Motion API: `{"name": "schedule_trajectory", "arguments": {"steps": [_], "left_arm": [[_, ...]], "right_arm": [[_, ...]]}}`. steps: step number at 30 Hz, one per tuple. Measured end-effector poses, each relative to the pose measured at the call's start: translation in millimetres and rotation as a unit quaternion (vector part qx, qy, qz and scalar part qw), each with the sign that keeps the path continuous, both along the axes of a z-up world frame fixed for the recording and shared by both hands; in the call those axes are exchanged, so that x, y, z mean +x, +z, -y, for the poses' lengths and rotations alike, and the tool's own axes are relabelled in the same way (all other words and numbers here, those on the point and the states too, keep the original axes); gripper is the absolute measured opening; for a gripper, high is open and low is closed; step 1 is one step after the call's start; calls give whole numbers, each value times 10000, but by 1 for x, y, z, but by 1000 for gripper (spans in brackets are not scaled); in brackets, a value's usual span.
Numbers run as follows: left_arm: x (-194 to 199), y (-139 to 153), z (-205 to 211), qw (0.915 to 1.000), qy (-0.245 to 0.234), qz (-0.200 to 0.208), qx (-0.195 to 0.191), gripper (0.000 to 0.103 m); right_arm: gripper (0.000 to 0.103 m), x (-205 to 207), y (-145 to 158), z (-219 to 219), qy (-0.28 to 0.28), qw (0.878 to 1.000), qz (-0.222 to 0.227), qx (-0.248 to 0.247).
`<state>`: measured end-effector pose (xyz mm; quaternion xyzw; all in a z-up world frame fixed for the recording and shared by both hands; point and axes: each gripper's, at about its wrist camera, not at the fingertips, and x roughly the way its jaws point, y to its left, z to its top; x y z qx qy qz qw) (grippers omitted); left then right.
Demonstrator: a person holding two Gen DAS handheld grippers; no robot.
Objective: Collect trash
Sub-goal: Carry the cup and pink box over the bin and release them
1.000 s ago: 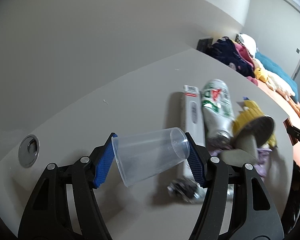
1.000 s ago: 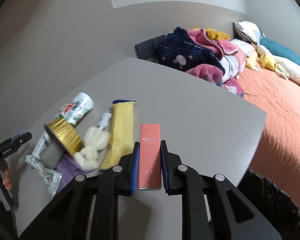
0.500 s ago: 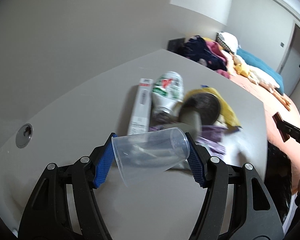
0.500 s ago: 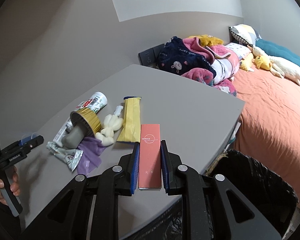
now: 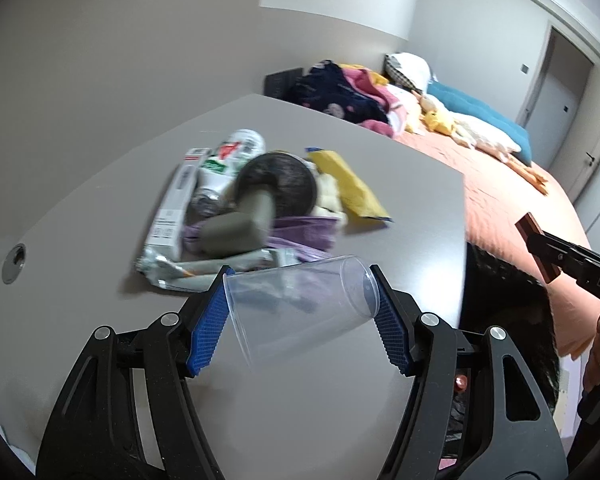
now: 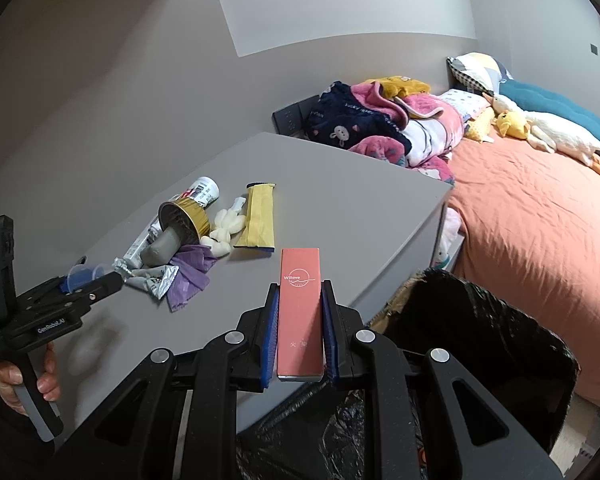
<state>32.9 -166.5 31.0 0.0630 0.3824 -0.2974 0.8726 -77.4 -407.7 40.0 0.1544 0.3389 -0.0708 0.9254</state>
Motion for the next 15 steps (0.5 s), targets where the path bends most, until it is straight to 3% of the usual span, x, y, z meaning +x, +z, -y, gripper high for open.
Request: {"name": "schedule_trajectory", "arguments": {"steps": [15], "left_arm": [[-56,-3,71,9959,-897,-72,0,65]], "right_arm": [[21,-60,4,18,-273,9996,64,-91]]}}
